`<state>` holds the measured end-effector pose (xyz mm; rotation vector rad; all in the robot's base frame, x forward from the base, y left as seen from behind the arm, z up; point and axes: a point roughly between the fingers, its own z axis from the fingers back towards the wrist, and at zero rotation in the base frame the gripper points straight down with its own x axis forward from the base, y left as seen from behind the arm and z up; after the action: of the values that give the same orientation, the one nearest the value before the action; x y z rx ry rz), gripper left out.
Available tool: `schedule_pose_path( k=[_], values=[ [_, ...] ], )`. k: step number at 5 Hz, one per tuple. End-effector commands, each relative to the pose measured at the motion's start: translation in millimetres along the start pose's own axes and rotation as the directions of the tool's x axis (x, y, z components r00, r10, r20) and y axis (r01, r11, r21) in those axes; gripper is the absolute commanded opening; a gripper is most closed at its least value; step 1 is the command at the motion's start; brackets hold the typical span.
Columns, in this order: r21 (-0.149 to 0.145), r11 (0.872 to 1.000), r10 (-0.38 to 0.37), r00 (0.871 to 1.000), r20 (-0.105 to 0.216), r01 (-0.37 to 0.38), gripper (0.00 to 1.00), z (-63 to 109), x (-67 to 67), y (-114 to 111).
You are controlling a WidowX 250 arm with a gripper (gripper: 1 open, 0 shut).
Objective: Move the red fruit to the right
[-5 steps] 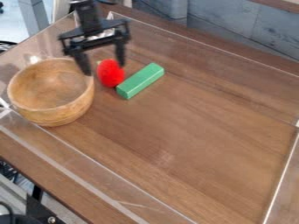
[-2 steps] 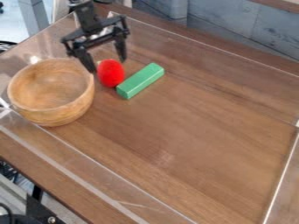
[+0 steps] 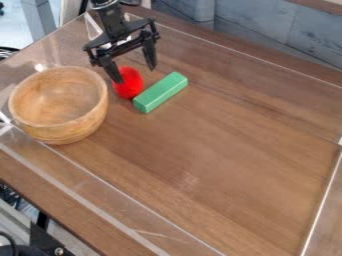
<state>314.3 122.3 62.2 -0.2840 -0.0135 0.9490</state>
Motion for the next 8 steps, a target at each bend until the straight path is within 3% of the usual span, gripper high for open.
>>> schedule_pose_path(
  k=[1, 2, 3, 4, 5, 6, 7, 8],
  values=[
    [-0.054, 0.998, 0.048, 0.996, 0.069, -0.044, 1.0, 4.8, 21.2, 5],
    [-0.084, 0.992, 0.104, 0.991, 0.08, -0.097, 1.0, -3.4, 35.1, 18],
    [-0.074, 0.996, 0.061, 0.994, 0.096, -0.053, 1.0, -11.1, 40.9, 21],
    [-0.066, 0.998, 0.021, 0.993, 0.113, -0.014, 1.0, -14.3, 39.3, 21],
    [-0.069, 0.997, 0.029, 0.994, 0.104, -0.022, 1.0, -2.8, 31.0, 17],
    [-0.08, 0.996, 0.046, 0.995, 0.084, -0.039, 0.0, 9.1, 23.5, 12],
    [-0.089, 0.996, 0.018, 0.999, 0.048, -0.014, 1.0, 10.4, 15.8, -4],
    [-0.078, 0.996, -0.034, 0.998, 0.054, 0.038, 0.0, 2.9, 22.0, -10]
  ],
)
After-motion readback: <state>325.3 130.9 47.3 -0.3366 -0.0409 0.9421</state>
